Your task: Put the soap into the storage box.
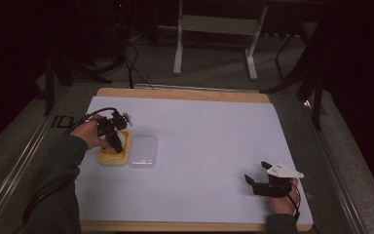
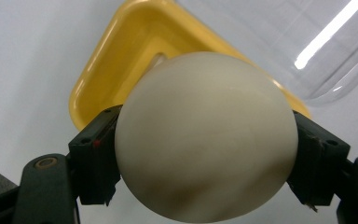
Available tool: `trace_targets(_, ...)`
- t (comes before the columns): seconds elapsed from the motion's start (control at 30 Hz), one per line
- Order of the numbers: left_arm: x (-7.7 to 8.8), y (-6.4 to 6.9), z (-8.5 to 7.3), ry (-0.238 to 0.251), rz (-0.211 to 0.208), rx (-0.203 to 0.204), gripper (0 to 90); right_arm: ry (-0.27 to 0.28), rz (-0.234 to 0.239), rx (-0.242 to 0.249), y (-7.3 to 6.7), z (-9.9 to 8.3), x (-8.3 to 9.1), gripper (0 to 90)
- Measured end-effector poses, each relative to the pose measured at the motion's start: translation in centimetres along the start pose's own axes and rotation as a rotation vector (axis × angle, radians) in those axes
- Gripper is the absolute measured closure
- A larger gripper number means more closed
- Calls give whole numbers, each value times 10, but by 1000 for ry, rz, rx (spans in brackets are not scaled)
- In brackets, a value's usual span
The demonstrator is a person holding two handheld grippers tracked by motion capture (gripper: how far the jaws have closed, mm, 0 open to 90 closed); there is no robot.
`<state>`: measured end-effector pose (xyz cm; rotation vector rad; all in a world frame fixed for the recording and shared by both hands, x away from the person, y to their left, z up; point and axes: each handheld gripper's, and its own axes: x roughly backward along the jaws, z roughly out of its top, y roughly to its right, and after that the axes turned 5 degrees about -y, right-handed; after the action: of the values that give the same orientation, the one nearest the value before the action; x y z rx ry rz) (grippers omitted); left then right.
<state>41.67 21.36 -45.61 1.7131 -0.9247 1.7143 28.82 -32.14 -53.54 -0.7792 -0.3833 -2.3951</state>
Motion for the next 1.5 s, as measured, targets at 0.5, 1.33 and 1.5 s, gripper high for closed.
trace_targets(0.5,-16,-5,-8,5,-18,24,236,0,-1,0,0,0,0,147)
trace_targets(1.33,-35,-3,-1,-3,15,16,236,-2,-2,5,-1,0,0,147)
trace_targets(1.5,-37,-5,1,-13,-1,32,235,-2,-2,5,-1,0,0,148)
